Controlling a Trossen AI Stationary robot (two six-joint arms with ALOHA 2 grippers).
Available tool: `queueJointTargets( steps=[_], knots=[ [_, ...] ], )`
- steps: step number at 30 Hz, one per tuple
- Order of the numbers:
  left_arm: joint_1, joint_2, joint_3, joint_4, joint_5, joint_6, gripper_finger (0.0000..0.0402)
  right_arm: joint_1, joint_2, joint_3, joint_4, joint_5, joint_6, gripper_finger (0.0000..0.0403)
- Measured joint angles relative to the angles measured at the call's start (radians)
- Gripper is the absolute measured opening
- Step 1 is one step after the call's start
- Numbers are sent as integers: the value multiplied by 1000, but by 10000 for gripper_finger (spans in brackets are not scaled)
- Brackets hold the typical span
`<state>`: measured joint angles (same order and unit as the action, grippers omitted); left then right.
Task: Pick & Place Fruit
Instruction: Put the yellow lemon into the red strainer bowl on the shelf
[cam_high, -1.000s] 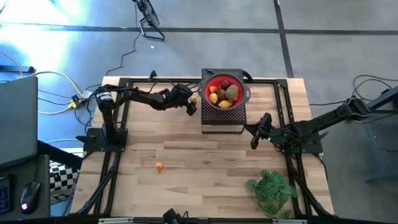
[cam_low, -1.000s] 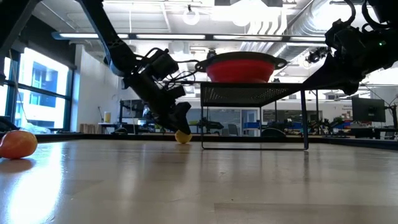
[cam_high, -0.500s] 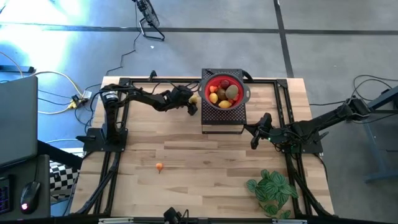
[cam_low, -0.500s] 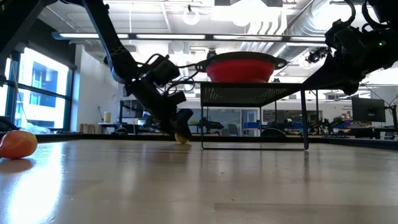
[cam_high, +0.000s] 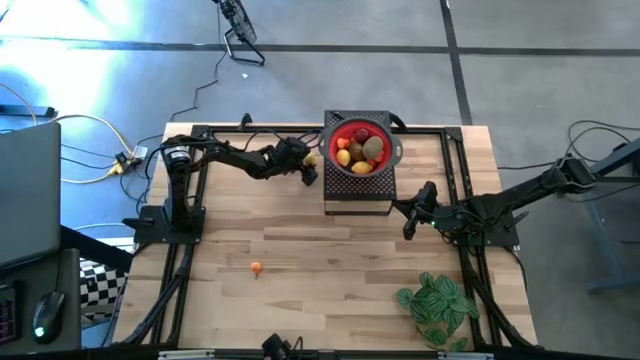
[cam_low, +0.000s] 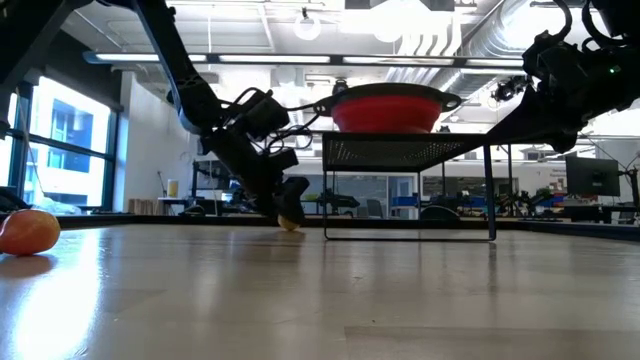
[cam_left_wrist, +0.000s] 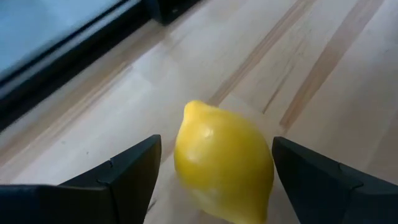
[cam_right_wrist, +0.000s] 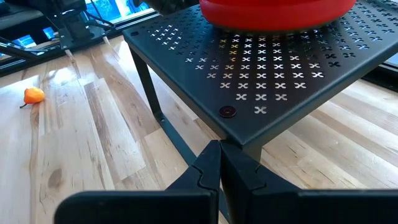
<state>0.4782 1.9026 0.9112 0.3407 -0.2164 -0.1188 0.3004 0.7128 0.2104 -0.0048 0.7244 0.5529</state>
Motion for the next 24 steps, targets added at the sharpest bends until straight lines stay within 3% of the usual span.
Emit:
queueJointTargets(
  steps=[24],
  knots=[
    [0, 0, 0, -12, -41, -46, 298, 0, 0, 0, 0, 1, 0, 2]
  ],
)
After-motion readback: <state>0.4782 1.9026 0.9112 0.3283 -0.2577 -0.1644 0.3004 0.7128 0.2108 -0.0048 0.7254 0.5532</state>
